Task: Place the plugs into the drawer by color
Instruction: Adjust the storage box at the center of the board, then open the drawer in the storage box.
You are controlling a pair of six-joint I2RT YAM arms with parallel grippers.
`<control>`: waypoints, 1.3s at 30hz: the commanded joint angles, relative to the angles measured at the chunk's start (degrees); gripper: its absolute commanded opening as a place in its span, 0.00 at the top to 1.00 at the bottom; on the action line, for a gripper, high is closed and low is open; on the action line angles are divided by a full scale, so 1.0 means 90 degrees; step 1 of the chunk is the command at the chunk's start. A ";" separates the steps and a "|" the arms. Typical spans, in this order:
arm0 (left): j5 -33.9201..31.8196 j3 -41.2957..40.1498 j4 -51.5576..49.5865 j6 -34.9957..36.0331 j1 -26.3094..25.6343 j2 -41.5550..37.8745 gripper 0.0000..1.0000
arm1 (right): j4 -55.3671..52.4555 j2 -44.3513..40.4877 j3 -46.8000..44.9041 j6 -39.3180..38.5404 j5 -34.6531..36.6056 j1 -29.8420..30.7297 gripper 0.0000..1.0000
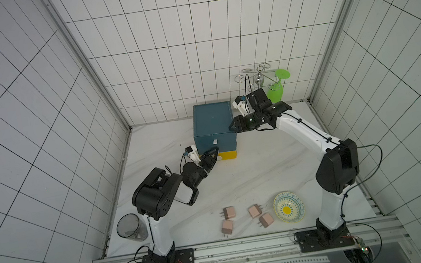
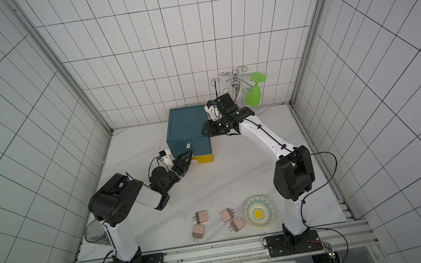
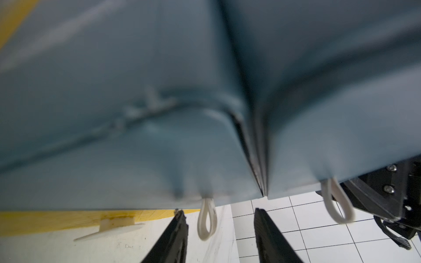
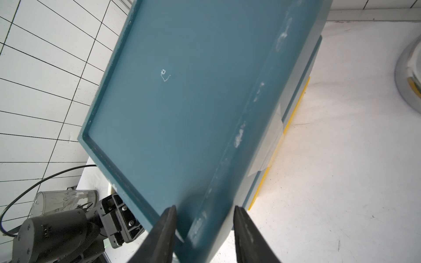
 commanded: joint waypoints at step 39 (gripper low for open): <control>-0.0616 -0.2454 0.0584 0.0624 -0.1764 -0.0869 0.99 | -0.0415 0.0200 -0.0046 0.0130 -0.0106 -0.0118 0.54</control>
